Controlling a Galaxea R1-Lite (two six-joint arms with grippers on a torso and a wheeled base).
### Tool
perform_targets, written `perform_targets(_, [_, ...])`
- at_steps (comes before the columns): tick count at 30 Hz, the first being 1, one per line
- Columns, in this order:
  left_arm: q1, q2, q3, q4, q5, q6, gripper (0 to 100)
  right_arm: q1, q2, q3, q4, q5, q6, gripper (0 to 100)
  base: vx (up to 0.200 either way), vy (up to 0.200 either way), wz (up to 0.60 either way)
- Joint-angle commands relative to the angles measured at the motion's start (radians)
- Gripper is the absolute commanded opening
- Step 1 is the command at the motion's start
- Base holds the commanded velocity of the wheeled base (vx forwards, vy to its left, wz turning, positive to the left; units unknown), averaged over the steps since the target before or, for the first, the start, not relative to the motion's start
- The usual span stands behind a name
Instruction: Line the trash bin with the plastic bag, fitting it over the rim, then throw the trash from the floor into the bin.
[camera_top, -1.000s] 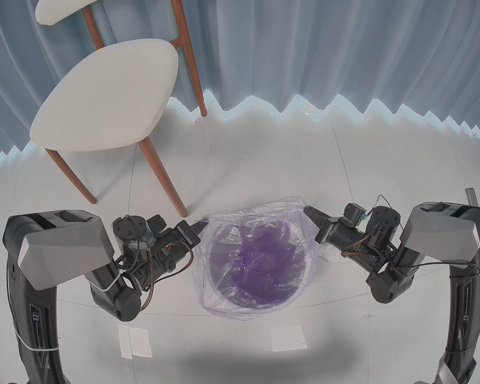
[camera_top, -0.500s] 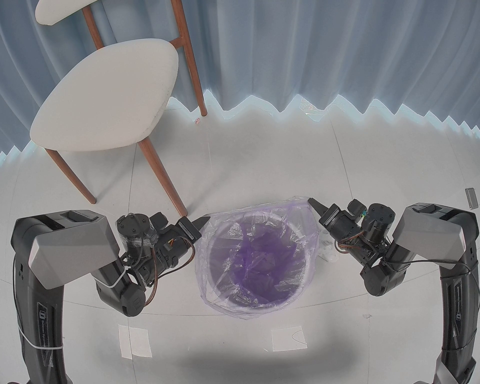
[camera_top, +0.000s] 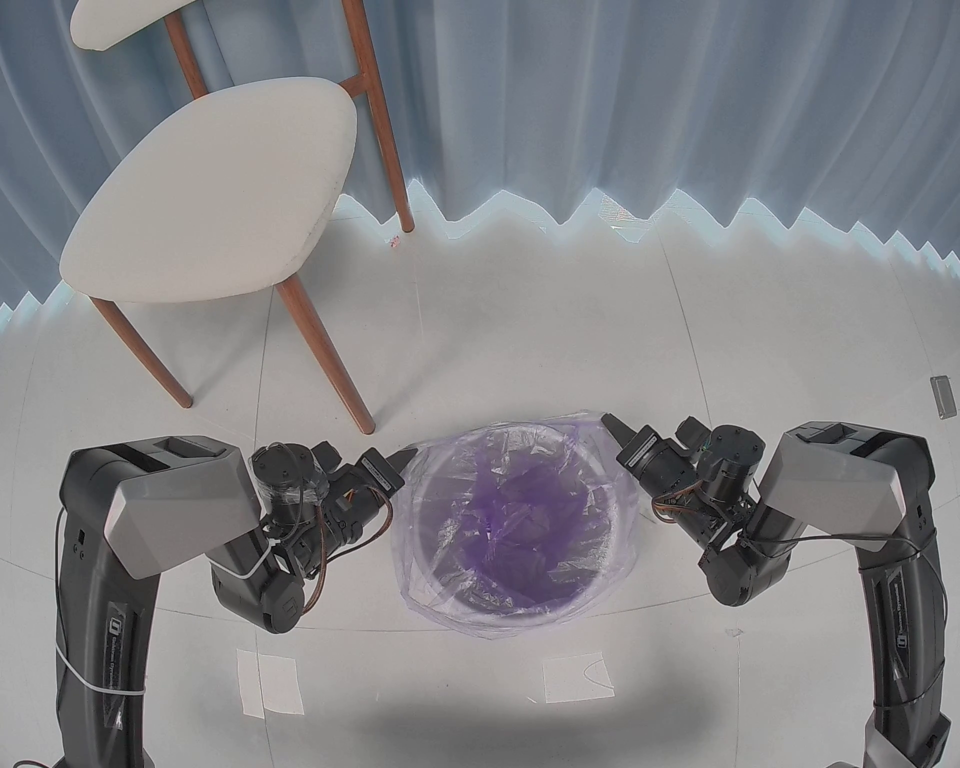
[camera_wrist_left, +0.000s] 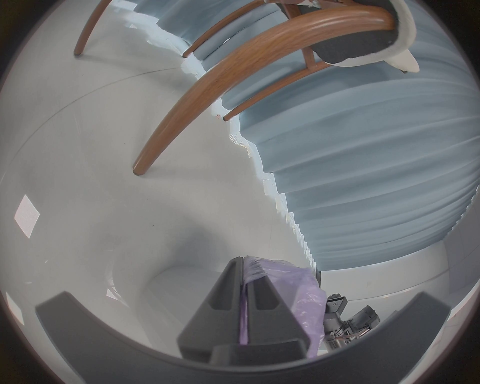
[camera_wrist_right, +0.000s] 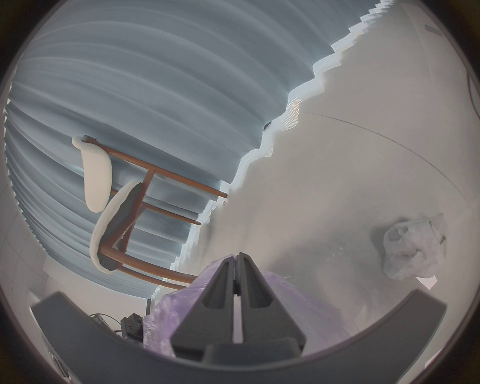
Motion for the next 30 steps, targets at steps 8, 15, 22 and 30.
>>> perform_targets(8, [0.006,0.071,-0.022,0.000,0.000,-0.028,0,0.008,0.065,-0.028,0.044,-0.052,-0.012,0,0.000,0.000,0.00])
perform_targets(15, [0.003,0.083,0.024,0.000,0.003,-0.029,0,-0.016,0.072,0.013,0.022,-0.073,-0.012,0,0.000,0.000,0.00])
perform_targets(22, [0.009,0.094,0.026,0.000,0.045,-0.051,0,-0.036,0.081,0.038,-0.013,-0.073,-0.012,0,0.000,0.000,0.00])
perform_targets(30, [0.009,0.117,0.009,0.000,0.068,-0.101,0,-0.036,0.111,0.027,-0.018,-0.071,-0.012,0,0.000,0.000,0.00])
